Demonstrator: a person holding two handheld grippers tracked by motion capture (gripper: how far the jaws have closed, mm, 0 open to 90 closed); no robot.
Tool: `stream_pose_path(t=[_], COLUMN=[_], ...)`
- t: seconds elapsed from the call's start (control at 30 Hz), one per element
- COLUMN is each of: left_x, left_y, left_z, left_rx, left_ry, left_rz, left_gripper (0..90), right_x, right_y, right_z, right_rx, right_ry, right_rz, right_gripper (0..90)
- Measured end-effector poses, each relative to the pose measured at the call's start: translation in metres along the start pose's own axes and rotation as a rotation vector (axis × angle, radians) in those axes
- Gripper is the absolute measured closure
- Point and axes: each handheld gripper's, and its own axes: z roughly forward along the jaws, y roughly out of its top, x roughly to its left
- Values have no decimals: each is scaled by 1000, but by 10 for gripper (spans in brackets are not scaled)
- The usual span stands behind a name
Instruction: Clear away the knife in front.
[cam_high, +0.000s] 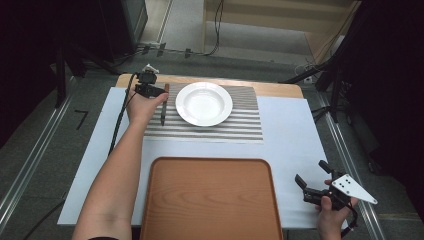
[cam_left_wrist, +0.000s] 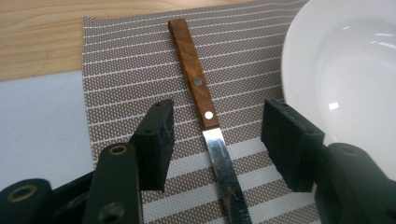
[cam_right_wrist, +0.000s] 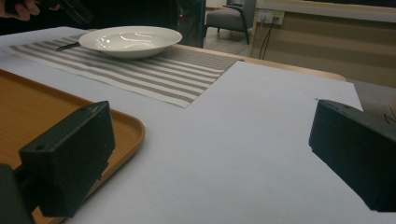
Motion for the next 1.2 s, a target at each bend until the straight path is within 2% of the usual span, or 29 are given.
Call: stream_pose_path(t=[0.07, 0.13, 0.2, 0.33, 0.53, 0.73, 0.8, 0.93, 1.2], left_x=[-2, -4, -5, -8, -9, -8, -6, -7, -7], left_y=[4, 8, 10, 15, 22, 24, 24, 25, 23], left_z=[3, 7, 10, 15, 23, 29, 30, 32, 38], left_rx=[36, 63, 90, 138, 192, 217, 205, 202, 232], left_ry=[19, 17, 26, 48, 55, 49, 57, 62, 77], left_rz=[19, 22, 29, 34, 35, 16, -6, -14, 2], left_gripper=[507, 516, 575, 599, 618, 639, 641, 663, 679], right_x=[0, 0, 0, 1, 1, 1, 1, 1, 1], right_y=[0, 0, 0, 0, 0, 0, 0, 0, 0], right_z=[0, 0, 0, 0, 1, 1, 1, 1, 1], right_rx=[1, 1, 2, 2, 1, 3, 2, 5, 5], right_ry=[-2, -2, -3, -3, -2, -3, -3, -4, -5], right_rz=[-3, -3, -3, -4, -9, -10, -10, -8, -11], right_gripper=[0, 0, 0, 0, 0, 0, 0, 0, 0])
